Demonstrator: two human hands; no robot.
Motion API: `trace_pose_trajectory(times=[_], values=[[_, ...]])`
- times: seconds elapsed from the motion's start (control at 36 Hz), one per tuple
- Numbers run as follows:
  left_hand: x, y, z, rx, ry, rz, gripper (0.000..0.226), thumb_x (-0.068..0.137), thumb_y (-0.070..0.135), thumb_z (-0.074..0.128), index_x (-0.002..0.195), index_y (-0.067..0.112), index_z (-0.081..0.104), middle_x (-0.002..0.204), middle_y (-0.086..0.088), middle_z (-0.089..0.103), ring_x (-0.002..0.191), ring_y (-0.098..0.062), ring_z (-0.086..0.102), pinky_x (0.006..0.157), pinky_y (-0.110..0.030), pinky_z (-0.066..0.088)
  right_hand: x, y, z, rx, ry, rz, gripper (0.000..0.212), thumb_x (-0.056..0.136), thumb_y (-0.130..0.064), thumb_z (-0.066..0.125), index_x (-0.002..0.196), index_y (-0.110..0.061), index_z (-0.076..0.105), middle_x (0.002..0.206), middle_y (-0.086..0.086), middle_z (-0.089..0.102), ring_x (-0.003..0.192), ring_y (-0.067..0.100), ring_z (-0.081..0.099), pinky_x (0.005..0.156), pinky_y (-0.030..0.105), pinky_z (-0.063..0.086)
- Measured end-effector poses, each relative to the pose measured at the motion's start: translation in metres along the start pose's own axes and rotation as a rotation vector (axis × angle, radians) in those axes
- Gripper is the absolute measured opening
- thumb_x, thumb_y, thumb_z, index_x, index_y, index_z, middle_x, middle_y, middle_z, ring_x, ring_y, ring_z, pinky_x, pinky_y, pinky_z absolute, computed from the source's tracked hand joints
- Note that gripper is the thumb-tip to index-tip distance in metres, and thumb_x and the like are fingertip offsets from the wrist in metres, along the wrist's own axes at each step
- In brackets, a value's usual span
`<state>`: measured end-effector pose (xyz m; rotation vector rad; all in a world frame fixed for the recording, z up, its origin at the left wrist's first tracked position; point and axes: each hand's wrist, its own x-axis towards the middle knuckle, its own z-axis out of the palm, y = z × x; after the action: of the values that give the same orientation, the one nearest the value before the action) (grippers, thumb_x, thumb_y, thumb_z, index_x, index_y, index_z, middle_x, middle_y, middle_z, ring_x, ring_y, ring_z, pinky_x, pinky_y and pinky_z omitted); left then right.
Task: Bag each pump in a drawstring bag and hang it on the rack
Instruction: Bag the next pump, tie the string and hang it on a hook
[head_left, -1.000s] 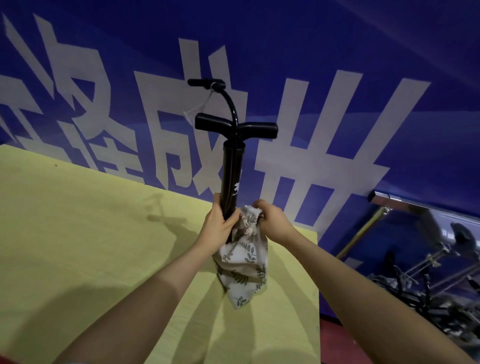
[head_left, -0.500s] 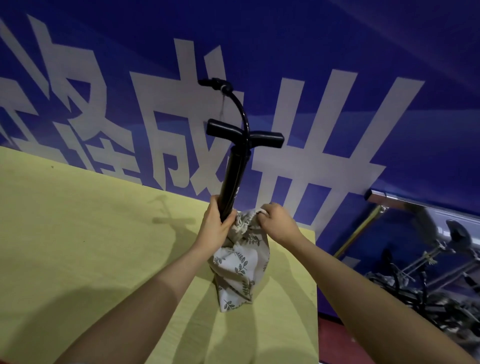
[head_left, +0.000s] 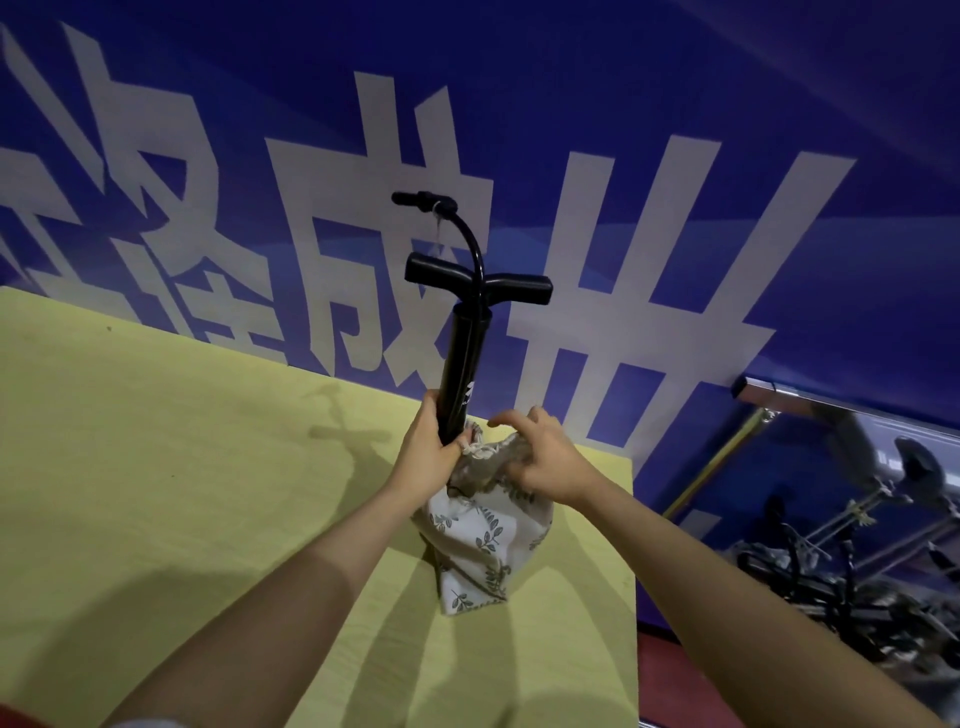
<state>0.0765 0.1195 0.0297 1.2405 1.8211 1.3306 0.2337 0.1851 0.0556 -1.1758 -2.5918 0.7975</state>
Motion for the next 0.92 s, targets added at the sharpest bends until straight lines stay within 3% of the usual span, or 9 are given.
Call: trace_pose_trajectory(times=[0.08,0.14,0.31,0.5,0.64,0.72,0.81,0.86,0.92], values=[[-0.001,-0.005,0.000,-0.018,-0.022,-0.028,0.035,0.089,0.014,0.062,0.111,0.027,0.038,0.100,0.001,0.062,0.097,-0.017,0.060,0.079,-0.029,0.048,0.002,-0.004,0.006,-0.161,0.067,0.043,0.048,0.080,-0.056,0.064,0.119,-0.028,0.058,0.107,0.001,0.059,0.099,0.018,0.056,0.086,0.040,0.047],[-0.002,-0.007,-0.001,-0.015,-0.037,-0.024,0.039,0.086,0.014,0.066,0.112,0.024,0.039,0.101,0.001,0.061,0.096,-0.016,0.060,0.078,-0.028,0.049,0.004,-0.007,0.008,-0.160,0.162,0.061,0.044,0.085,-0.058,0.056,0.104,-0.020,0.069,0.094,-0.001,0.062,0.085,0.016,0.058,0.078,0.035,0.045],[-0.003,-0.008,-0.006,0.018,-0.033,0.002,0.041,0.085,0.014,0.067,0.114,0.021,0.041,0.101,0.003,0.061,0.095,-0.014,0.059,0.077,-0.026,0.046,0.006,-0.006,0.009,0.044,0.183,0.013,0.024,0.096,-0.010,0.048,0.111,-0.009,0.066,0.111,0.008,0.064,0.103,0.023,0.059,0.091,0.035,0.046],[0.000,-0.001,-0.004,0.069,-0.020,0.018,0.049,0.082,0.004,0.065,0.115,0.023,0.036,0.087,0.002,0.058,0.084,-0.019,0.061,0.066,-0.025,0.047,0.006,-0.008,0.013,0.173,0.129,0.062,0.029,0.084,0.011,0.032,0.086,-0.009,0.054,0.095,0.010,0.054,0.088,0.024,0.050,0.069,0.023,0.038],[-0.003,-0.002,-0.001,0.052,-0.013,0.022,0.049,0.082,0.007,0.068,0.117,0.021,0.037,0.089,0.007,0.057,0.086,-0.014,0.059,0.066,-0.020,0.046,0.005,-0.006,0.020,0.109,0.006,0.064,0.026,0.091,-0.001,0.044,0.115,-0.001,0.052,0.104,0.005,0.041,0.092,0.019,0.044,0.073,0.019,0.029],[-0.004,-0.002,-0.002,0.039,-0.009,0.024,0.049,0.083,0.012,0.069,0.120,0.020,0.037,0.095,0.004,0.059,0.090,-0.015,0.059,0.069,-0.020,0.045,0.003,-0.004,0.022,0.110,-0.021,0.058,0.032,0.089,-0.013,0.058,0.119,-0.007,0.049,0.102,-0.001,0.037,0.089,0.016,0.044,0.074,0.021,0.031],[-0.002,0.002,-0.003,0.044,-0.010,0.019,0.056,0.082,0.014,0.070,0.126,0.021,0.035,0.100,0.002,0.058,0.093,-0.016,0.058,0.077,-0.025,0.045,0.003,-0.003,0.025,0.082,0.056,0.081,0.012,0.091,-0.029,0.059,0.094,-0.017,0.055,0.088,-0.004,0.043,0.079,0.016,0.046,0.072,0.031,0.038],[-0.001,0.005,-0.004,0.043,0.002,0.020,0.057,0.082,0.015,0.070,0.126,0.020,0.035,0.100,0.002,0.058,0.095,-0.017,0.058,0.079,-0.027,0.045,0.005,-0.001,0.027,0.055,0.106,0.111,0.027,0.093,-0.033,0.056,0.071,-0.022,0.046,0.077,-0.004,0.044,0.074,0.019,0.047,0.072,0.036,0.038],[-0.001,0.007,-0.005,0.038,0.009,0.022,0.054,0.083,0.017,0.069,0.126,0.020,0.036,0.102,0.003,0.058,0.097,-0.017,0.057,0.080,-0.027,0.045,0.005,-0.001,0.025,0.025,0.114,0.141,0.030,0.094,-0.035,0.054,0.071,-0.015,0.051,0.081,0.001,0.050,0.079,0.021,0.049,0.078,0.037,0.031]])
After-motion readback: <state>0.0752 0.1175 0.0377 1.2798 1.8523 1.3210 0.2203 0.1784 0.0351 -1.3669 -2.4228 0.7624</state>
